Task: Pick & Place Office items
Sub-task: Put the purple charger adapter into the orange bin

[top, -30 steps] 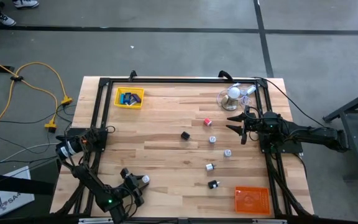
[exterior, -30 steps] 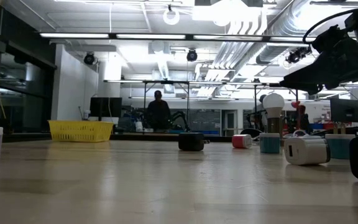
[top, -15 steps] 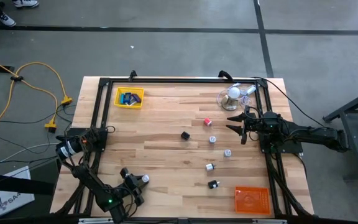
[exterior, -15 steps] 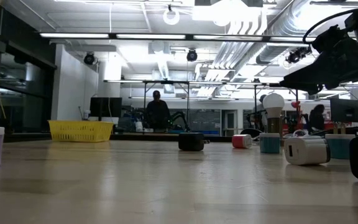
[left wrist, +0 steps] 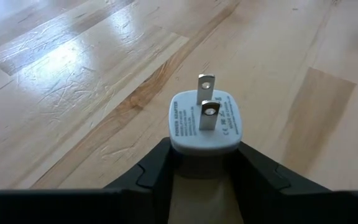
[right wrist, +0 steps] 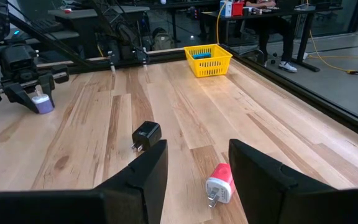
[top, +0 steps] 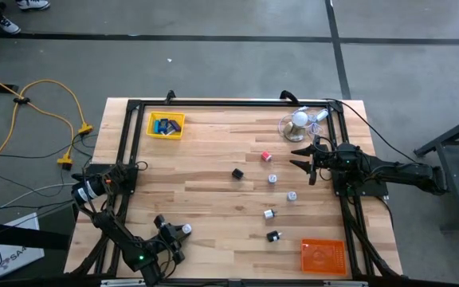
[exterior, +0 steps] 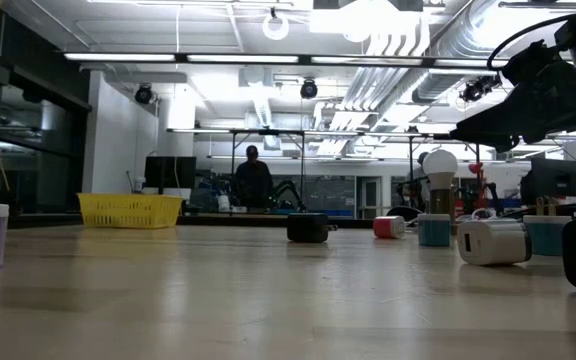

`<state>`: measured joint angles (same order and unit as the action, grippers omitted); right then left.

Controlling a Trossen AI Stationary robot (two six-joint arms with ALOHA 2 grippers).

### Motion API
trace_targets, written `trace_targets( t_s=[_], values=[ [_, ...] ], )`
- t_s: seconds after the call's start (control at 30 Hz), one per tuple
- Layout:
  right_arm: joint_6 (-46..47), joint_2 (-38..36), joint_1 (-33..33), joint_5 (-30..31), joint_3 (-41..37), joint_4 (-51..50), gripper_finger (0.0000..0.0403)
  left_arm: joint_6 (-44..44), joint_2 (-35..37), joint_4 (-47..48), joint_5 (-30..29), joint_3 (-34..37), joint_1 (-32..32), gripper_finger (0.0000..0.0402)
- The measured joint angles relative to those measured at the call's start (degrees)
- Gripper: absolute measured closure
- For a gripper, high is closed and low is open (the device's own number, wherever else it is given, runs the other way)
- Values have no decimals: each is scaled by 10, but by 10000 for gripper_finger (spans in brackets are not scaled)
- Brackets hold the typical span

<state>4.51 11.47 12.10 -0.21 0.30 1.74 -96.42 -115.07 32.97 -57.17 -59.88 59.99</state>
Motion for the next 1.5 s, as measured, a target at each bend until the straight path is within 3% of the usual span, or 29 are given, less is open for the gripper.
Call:
trace_targets(
  t_s=[0.6, 1.1, 1.5],
  values=[
    [0, 0, 0, 0, 0, 0, 245, 89, 38, 3, -27, 0, -10, 280],
    [0, 0, 0, 0, 0, 0, 245, 370, 156, -13, 2, 0, -111, 275],
    [0, 0, 0, 0, 0, 0, 245, 649, 224, -149, 136, 0, -227, 277]
  ],
)
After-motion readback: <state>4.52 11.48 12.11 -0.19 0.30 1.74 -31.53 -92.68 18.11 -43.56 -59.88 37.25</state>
